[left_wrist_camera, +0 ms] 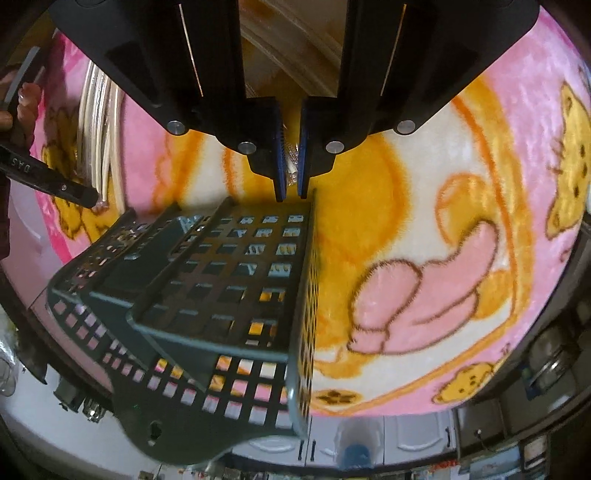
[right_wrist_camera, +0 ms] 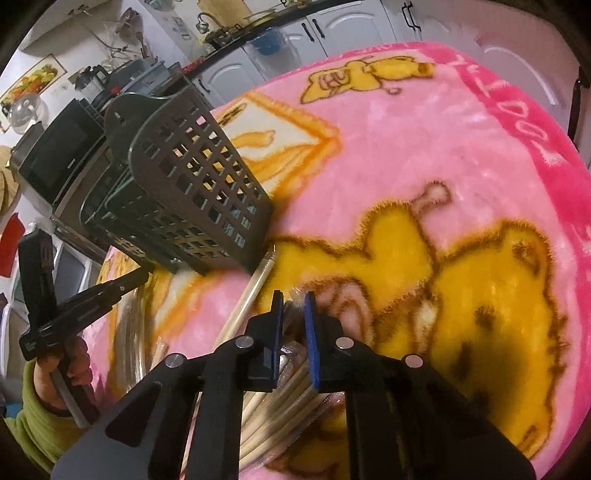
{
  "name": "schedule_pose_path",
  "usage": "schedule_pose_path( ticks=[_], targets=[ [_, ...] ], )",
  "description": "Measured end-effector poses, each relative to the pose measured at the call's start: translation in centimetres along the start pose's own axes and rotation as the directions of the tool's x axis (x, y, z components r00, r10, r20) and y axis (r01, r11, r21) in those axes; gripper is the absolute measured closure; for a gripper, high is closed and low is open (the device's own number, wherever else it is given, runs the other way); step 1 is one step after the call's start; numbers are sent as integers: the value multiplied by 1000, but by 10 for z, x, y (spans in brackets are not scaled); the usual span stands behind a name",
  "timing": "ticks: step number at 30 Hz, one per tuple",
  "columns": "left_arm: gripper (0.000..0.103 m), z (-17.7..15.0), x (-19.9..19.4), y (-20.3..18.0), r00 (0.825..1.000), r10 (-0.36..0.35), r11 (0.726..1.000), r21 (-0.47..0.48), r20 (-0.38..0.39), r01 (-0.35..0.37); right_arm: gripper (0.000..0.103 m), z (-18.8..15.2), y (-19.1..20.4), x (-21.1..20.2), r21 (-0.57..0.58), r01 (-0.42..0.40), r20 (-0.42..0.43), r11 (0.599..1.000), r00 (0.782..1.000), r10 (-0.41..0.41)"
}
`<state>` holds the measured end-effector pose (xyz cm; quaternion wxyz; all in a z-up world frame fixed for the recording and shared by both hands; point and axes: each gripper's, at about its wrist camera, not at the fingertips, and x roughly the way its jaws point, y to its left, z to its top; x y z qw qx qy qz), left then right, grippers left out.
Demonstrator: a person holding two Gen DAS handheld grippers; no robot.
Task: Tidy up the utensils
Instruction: 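Lower the left tool onto the wooden chopsticks and close it while the right tool closes on chopsticks too, then lift the held chopsticks with the left tool while the right tool lifts its chopsticks toward the caddy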
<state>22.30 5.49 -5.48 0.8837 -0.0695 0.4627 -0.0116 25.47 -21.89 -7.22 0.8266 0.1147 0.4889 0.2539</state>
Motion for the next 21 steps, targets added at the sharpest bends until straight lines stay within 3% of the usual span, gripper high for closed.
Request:
schedule_pose_path(
  ticks=[7, 21],
  targets=[
    [100, 0, -25, -5, 998, -19, 1000, 4, 63, 19, 97, 0, 1, -22, -1, -28, 56, 1000, 998, 28],
    [101, 10, -64, -33, 985, -72, 996, 61, 157, 63, 102, -8, -17, -42, 39, 5, 90, 999, 996, -9]
  ],
)
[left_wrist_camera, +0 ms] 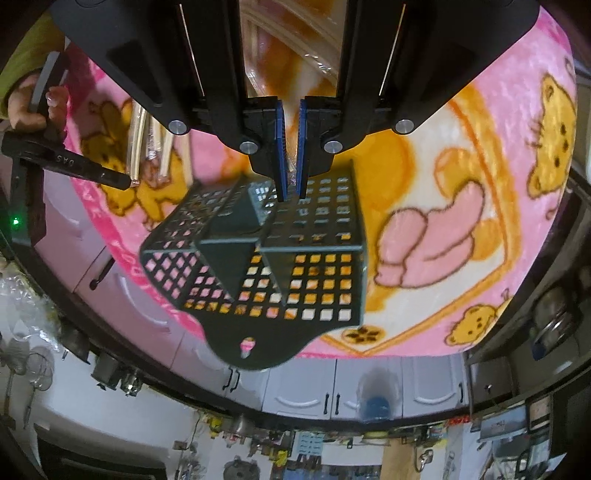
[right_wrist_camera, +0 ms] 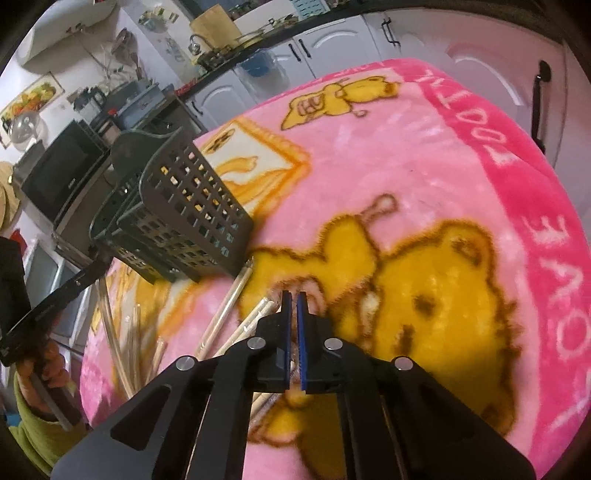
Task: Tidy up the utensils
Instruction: 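Lift the held chopsticks with the left tool while the right tool lifts its chopsticks toward the caddy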
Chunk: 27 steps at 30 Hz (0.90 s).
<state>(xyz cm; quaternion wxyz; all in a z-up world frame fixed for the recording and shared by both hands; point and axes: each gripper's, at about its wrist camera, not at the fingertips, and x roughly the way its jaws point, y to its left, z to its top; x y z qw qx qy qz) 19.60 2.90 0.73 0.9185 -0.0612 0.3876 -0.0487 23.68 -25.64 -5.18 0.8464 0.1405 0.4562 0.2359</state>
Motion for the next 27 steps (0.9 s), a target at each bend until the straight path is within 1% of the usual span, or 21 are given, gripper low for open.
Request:
schedule_pose_path(
  ticks=[5, 11, 21, 27],
  targets=[
    [101, 7, -13, -9, 999, -16, 1000, 15, 35, 15, 102, 5, 15, -25, -35, -54, 62, 998, 996, 56],
    [101, 16, -27, -13, 997, -32, 999, 26, 72, 30, 102, 11, 40, -52, -86, -112, 120, 990, 985, 121],
    [101, 28, -59, -21, 989, -68, 997, 49, 133, 62, 102, 12, 89, -98, -191, -160, 207, 968, 958, 199],
    [101, 36, -72, -28, 983, -91, 995, 64, 162, 81, 102, 13, 110, -118, -243, -159, 247, 957, 944, 220]
  ],
)
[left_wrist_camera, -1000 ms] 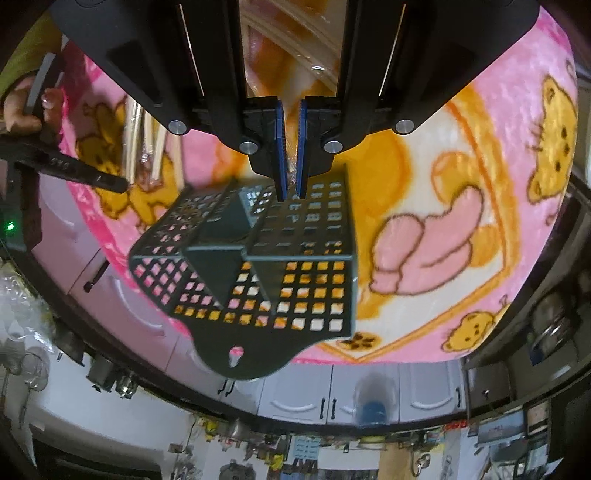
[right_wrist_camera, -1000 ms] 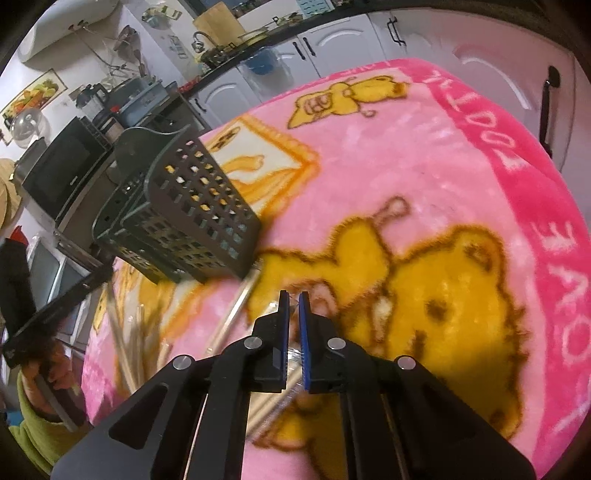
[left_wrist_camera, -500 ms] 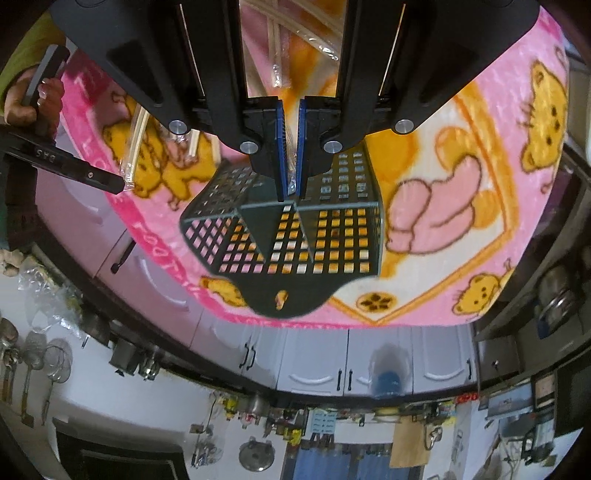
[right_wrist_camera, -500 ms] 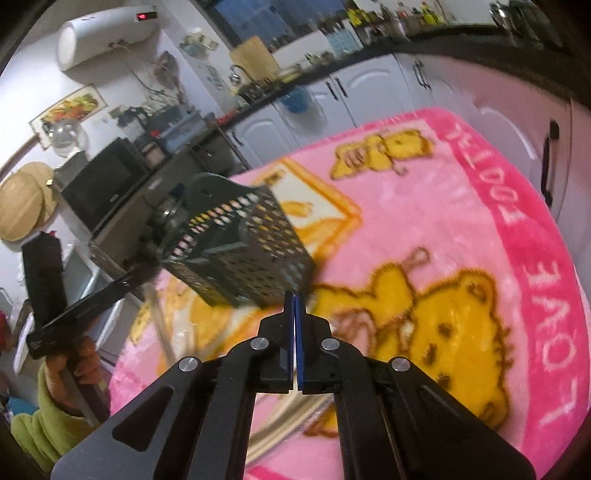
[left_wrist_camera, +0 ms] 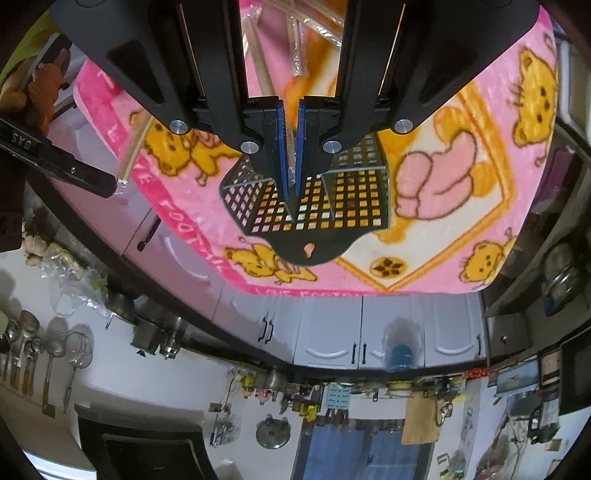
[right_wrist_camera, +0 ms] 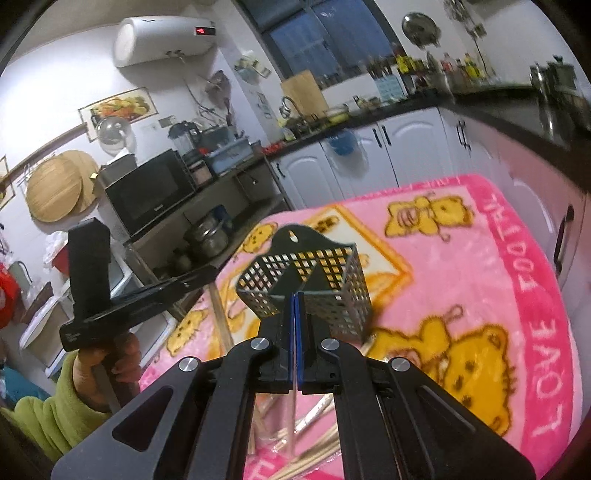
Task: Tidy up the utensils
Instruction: 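Lift the held chopsticks with the left tool while the right tool lifts its chopsticks toward the caddy, then lower the left tool's chopsticks into the green caddy and open it while the right tool does the same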
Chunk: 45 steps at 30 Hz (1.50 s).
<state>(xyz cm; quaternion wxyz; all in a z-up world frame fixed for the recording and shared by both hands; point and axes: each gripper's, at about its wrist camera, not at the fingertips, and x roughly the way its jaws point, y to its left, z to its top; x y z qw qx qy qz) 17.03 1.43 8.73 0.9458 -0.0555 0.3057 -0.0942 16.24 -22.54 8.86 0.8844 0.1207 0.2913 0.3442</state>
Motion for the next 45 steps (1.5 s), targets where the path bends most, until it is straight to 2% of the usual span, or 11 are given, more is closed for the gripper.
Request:
schedule_pose_path(
  ticks=[9, 20, 32, 39, 45],
  targets=[
    [102, 14, -6, -11, 999, -30, 999, 16, 25, 29, 102, 16, 14, -15, -20, -5, 63, 1000, 998, 6],
    [102, 41, -13, -18, 996, -57, 998, 33, 69, 55, 102, 41, 19, -16, -24, 15, 90, 1000, 996, -13],
    [102, 87, -30, -21, 988, -46, 998, 54, 147, 39, 102, 85, 39, -10, -66, -10, 130, 998, 991, 19],
    [102, 116, -37, -24, 981, -9, 996, 88, 195, -8, 102, 115, 50, 0, -84, -38, 151, 996, 987, 51],
    [102, 128, -29, -20, 978, -4, 996, 90, 209, -15, 102, 137, 56, 18, -95, -53, 150, 994, 986, 66]
  ],
)
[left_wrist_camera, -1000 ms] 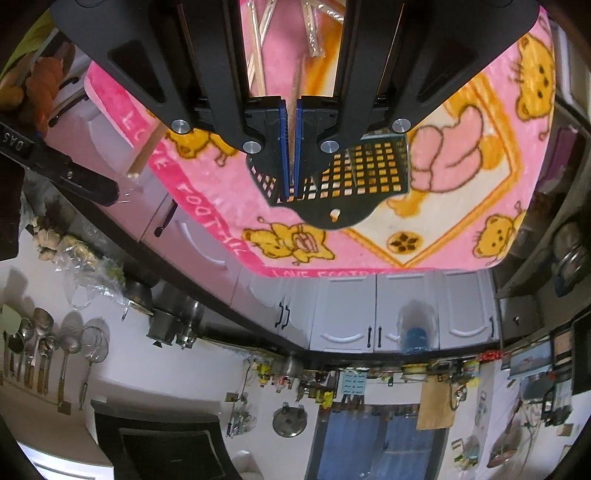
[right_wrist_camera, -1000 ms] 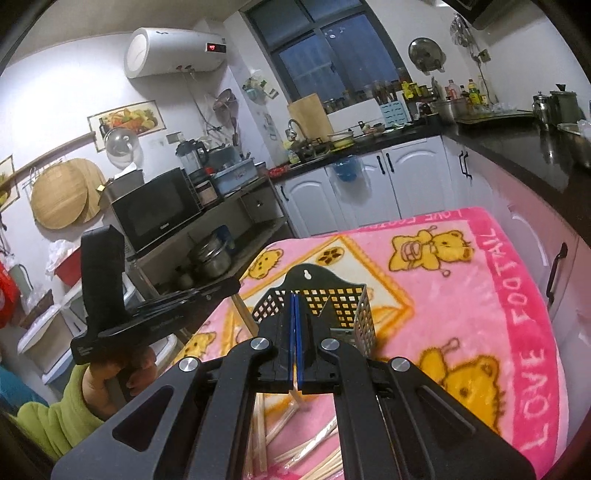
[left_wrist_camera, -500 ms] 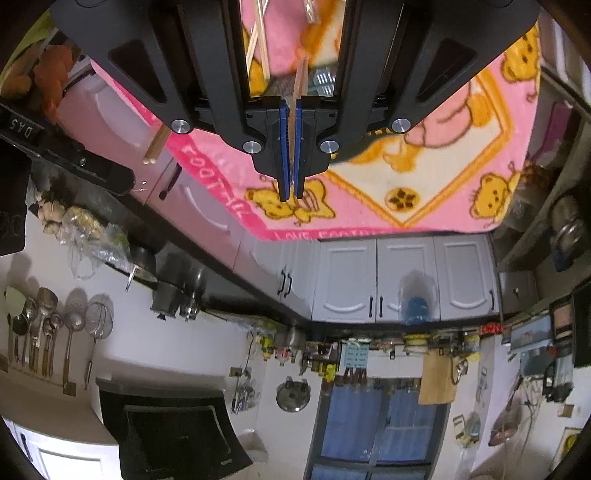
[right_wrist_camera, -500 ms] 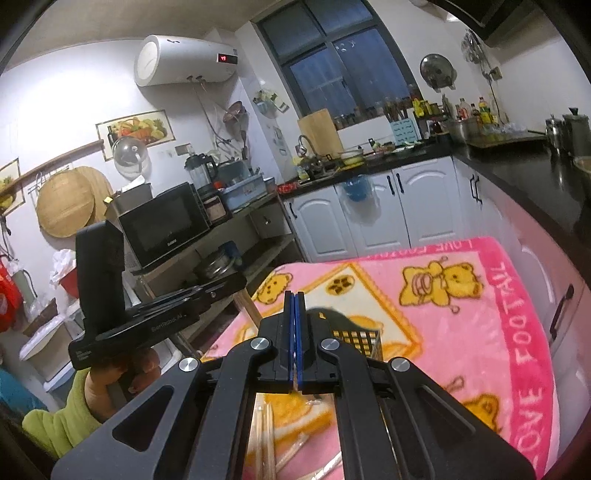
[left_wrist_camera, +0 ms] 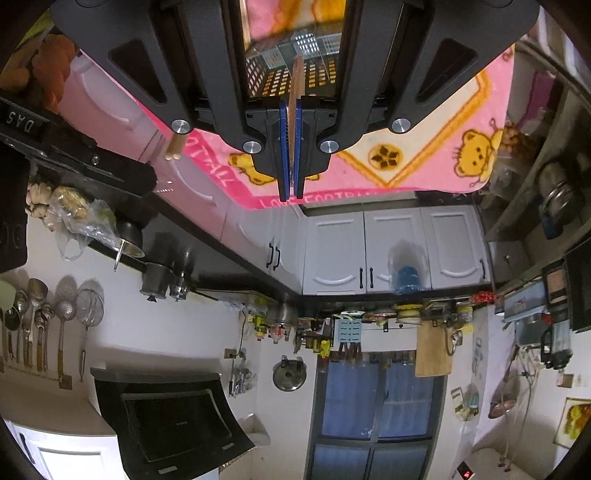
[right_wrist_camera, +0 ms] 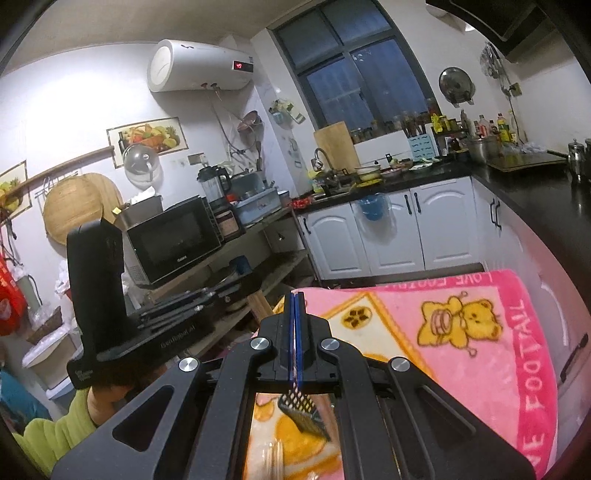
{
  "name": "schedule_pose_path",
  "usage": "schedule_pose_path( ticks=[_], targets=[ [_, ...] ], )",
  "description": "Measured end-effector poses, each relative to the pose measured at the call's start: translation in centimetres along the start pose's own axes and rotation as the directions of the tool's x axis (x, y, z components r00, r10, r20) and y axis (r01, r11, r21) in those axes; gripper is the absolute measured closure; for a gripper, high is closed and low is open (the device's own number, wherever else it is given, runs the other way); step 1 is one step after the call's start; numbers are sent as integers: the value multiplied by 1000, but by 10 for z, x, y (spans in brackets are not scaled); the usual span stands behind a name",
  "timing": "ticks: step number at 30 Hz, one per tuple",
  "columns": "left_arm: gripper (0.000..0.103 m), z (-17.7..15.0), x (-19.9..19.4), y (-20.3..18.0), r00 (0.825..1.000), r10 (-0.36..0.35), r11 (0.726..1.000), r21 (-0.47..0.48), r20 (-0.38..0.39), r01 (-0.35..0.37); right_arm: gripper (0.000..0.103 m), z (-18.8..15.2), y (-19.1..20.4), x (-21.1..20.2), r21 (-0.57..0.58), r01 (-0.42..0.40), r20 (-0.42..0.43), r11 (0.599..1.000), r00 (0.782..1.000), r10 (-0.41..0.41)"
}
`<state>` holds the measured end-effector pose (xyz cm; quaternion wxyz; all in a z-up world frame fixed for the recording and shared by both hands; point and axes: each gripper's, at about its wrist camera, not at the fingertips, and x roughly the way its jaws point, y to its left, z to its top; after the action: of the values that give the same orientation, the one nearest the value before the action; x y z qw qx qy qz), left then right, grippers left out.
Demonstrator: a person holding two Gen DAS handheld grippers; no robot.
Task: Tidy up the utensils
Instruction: 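Lower the left tool's chopsticks into the green caddy and open it while the right tool does the same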
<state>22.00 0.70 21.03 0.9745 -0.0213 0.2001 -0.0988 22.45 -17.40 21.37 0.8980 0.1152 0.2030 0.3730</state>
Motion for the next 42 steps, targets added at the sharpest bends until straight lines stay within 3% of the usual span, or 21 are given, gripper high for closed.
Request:
schedule_pose_path(
  ticks=[8, 18, 32, 42],
  targets=[
    [102, -4, 24, 11, 999, -17, 1000, -23, -32, 17, 102, 15, -13, 25, 3, 30, -12, 1000, 999, -30],
    [102, -31, 51, 23, 995, -30, 998, -51, -100, 25, 102, 10, -28, 50, 51, 41, -16, 998, 999, -41],
    [102, -66, 66, 26, 991, 6, 999, -38, -135, -11, 102, -42, -50, 70, 76, 134, -105, 988, 986, -126],
    [102, -80, 61, 30, 989, 28, 998, -56, -148, -37, 102, -65, -63, 57, 80, 220, -126, 972, 970, -210]
  ],
)
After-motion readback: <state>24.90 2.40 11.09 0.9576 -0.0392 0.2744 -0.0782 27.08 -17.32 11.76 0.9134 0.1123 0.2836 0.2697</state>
